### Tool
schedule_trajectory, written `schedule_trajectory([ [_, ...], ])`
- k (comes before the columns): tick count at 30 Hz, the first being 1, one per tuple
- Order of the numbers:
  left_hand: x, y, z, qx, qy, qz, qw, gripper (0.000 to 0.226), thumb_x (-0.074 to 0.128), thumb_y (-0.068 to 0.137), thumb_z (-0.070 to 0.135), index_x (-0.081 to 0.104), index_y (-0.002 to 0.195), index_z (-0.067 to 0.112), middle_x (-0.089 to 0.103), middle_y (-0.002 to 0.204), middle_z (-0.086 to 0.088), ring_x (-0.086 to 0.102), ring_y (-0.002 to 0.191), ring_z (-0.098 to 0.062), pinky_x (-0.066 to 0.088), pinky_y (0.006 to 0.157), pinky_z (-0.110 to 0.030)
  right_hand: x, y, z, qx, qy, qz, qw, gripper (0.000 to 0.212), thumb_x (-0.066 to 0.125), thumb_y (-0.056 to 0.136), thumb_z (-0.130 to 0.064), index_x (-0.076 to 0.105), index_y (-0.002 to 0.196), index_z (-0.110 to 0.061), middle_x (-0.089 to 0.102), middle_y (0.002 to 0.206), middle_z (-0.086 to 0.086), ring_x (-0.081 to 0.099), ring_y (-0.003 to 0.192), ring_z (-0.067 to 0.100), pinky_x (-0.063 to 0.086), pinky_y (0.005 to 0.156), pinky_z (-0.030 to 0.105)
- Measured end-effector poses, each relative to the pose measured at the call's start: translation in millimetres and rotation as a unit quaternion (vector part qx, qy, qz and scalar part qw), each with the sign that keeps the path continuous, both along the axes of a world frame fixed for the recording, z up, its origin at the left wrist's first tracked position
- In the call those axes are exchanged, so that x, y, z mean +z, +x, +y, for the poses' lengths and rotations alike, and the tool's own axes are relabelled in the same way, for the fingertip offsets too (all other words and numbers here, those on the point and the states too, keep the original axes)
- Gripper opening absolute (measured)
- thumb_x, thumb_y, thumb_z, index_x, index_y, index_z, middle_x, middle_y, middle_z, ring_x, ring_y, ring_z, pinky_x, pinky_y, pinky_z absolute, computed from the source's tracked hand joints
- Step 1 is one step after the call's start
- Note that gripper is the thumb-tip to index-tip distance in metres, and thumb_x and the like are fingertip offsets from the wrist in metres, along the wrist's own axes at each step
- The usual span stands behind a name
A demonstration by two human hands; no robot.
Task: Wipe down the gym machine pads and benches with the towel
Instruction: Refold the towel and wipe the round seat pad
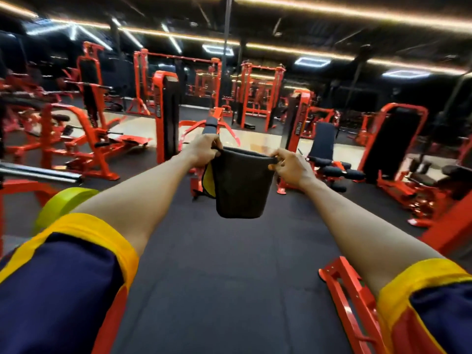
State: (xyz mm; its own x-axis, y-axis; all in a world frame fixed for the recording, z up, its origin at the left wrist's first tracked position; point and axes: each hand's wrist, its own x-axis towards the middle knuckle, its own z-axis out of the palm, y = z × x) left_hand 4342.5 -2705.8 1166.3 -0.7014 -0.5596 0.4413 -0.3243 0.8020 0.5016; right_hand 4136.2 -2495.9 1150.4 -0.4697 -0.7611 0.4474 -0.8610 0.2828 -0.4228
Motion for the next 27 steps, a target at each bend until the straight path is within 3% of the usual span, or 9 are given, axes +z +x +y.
schedule_trajectory([
  [4,1.4,-65.0,-52.4,-0.031,0.002,0.017,0.999,0.023,0.066,0.087,0.003,0.066,0.092,0.025,0.071,0.099,-0.005,0.067,0.099,-0.026,0.055,0.093,-0.042,7.1,-42.3,-31.8,-0.038,0.010,0.017,0.999,0.024,0.072,0.092,-0.029,0.065,0.114,-0.033,0.071,0.099,-0.004,0.064,0.091,0.018,0.045,0.079,0.034],
  [9,-19.3,-165.6,-100.2,-0.078,0.013,0.012,0.997,0.021,0.057,0.094,0.003,0.056,0.111,0.016,0.067,0.107,-0.016,0.063,0.099,-0.032,0.052,0.090,-0.045,-6.2,-122.8,-76.6,-0.084,0.014,0.003,0.996,0.018,0.070,0.093,-0.028,0.063,0.109,-0.030,0.072,0.102,0.001,0.067,0.094,0.024,0.055,0.086,0.044],
  [13,-34.4,-257.5,-141.6,-0.101,0.018,-0.012,0.995,0.031,0.055,0.096,0.005,0.061,0.126,0.012,0.067,0.121,-0.018,0.061,0.114,-0.034,0.048,0.103,-0.044,-21.8,-196.9,-109.7,-0.128,0.019,-0.017,0.991,0.021,0.070,0.093,-0.031,0.064,0.113,-0.030,0.072,0.109,0.001,0.066,0.102,0.025,0.052,0.091,0.041],
  [18,-23.7,-366.4,-170.9,-0.131,-0.005,-0.027,0.991,0.026,0.055,0.098,0.004,0.068,0.121,0.007,0.067,0.118,-0.017,0.060,0.112,-0.031,0.043,0.094,-0.032,-28.0,-299.7,-138.7,-0.164,0.001,-0.058,0.985,0.017,0.071,0.089,-0.036,0.061,0.103,-0.038,0.072,0.100,-0.003,0.069,0.096,0.024,0.057,0.090,0.048],
  [27,-28.6,-558.5,-231.8,-0.199,-0.009,-0.037,0.979,0.022,0.054,0.100,0.010,0.065,0.119,0.014,0.066,0.116,-0.012,0.061,0.108,-0.027,0.051,0.097,-0.040,-30.5,-466.3,-181.0,-0.232,-0.002,-0.070,0.970,0.018,0.072,0.088,-0.039,0.059,0.100,-0.039,0.071,0.095,-0.007,0.071,0.090,0.021,0.057,0.089,0.045],
])
